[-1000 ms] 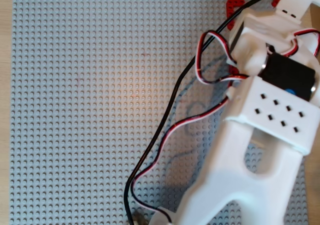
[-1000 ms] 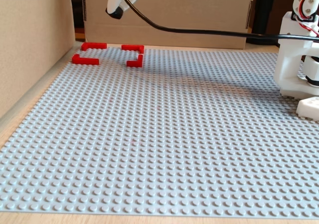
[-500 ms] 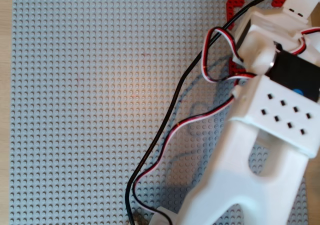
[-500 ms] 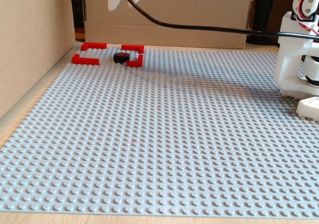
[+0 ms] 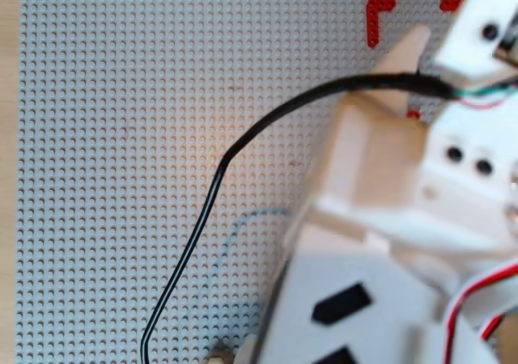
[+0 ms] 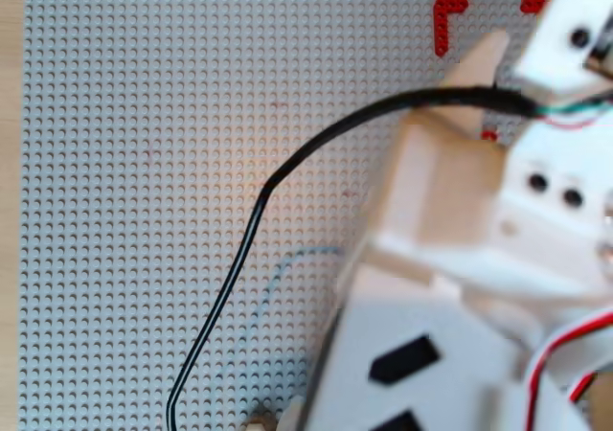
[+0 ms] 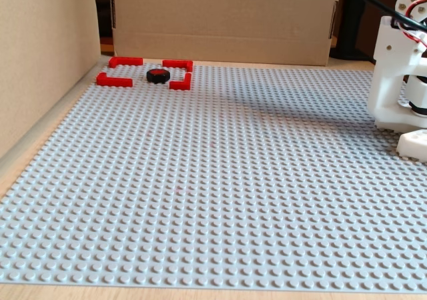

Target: Grab the Lego and store it in red box

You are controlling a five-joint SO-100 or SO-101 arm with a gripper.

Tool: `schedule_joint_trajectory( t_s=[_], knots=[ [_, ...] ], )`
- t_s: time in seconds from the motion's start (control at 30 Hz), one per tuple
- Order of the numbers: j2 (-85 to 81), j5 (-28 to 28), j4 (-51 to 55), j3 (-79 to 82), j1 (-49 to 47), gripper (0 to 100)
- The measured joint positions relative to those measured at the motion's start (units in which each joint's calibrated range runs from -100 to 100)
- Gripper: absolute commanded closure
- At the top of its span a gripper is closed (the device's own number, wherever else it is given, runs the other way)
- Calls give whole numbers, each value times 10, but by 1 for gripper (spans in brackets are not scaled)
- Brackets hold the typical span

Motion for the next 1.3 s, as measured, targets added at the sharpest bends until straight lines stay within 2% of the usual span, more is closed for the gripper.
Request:
schedule_joint_trajectory(
  t_s=[0.5, 0.73, 1.1, 1.3],
  knots=[
    [-354, -1, 221, -13, -116, 95],
    [-456, -2, 290, -23, -120, 96],
    [-483, -2, 301, -20, -120, 96],
    [-483, -2, 301, 69, -120, 96]
  ],
)
